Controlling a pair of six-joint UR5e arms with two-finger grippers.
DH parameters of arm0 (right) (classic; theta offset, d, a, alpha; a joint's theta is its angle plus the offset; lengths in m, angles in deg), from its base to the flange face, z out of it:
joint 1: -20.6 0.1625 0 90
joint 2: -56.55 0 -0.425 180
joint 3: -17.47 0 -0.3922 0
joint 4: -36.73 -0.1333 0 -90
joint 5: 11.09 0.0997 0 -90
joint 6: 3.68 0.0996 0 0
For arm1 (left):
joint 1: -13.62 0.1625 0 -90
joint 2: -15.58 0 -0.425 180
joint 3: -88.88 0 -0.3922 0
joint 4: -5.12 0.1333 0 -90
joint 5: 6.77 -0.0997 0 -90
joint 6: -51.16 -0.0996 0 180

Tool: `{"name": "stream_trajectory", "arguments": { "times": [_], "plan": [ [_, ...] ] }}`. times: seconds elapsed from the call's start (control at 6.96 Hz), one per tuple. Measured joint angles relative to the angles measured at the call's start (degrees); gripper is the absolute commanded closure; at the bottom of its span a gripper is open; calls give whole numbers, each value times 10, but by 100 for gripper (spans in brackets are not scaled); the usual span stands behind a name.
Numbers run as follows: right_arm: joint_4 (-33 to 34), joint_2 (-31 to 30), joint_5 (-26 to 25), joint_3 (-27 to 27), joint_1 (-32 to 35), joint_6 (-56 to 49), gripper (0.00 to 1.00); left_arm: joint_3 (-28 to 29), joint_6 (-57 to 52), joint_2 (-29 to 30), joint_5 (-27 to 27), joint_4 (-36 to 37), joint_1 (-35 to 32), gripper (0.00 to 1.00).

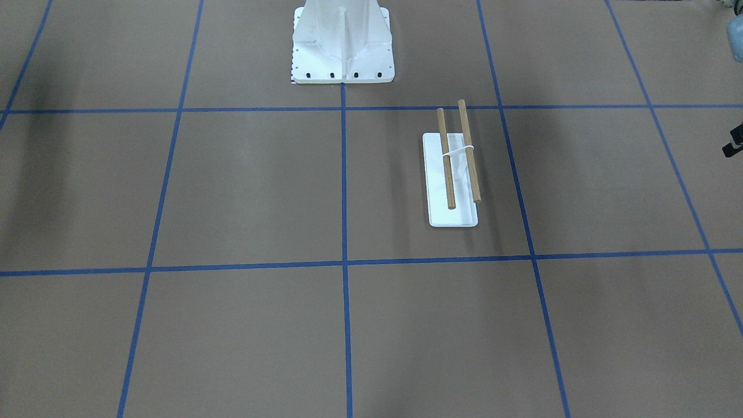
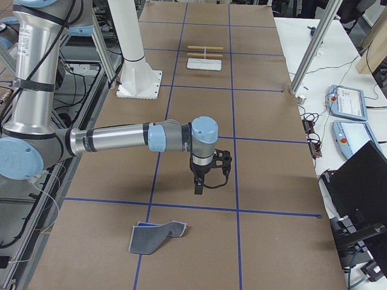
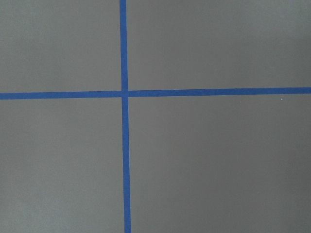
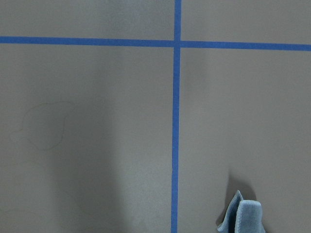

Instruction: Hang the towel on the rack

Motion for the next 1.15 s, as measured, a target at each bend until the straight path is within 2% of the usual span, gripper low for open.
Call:
{"name": "stream_trajectory", "arguments": {
  "times": [0.86,1.15],
  "plan": [
    [0,-4,19,15,-1,6,0,-24,1,8,0,-1,0,2],
    [1,1,56,22,0,38,0,-25,2,8,0,-1,0,2]
  ]
}}
